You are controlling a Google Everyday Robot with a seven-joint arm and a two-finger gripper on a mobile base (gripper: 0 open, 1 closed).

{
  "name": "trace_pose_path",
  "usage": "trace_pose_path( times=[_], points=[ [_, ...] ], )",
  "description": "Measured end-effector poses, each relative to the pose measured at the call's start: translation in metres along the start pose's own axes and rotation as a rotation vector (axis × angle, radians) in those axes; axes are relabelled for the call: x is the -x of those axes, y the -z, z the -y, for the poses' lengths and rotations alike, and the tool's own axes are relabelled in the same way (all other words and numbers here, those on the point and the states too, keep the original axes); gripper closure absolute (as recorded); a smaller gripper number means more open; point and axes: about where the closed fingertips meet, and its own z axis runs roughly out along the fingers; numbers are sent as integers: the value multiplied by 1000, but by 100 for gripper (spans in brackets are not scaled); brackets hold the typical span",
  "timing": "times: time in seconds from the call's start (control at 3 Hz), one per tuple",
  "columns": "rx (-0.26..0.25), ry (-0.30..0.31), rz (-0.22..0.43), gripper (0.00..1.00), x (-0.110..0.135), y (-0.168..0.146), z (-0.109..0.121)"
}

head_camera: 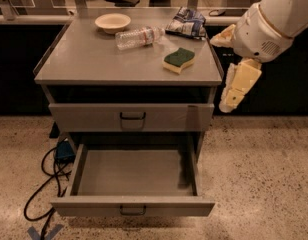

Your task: Place sponge into middle drawer

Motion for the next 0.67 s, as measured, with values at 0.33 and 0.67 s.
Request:
trace_pose_path(
  times=[0.33, 0.67],
  points=[
    [-59, -27, 19, 0, 18, -30, 53],
    [-67, -39, 27, 0, 24, -37, 62]
  ],
)
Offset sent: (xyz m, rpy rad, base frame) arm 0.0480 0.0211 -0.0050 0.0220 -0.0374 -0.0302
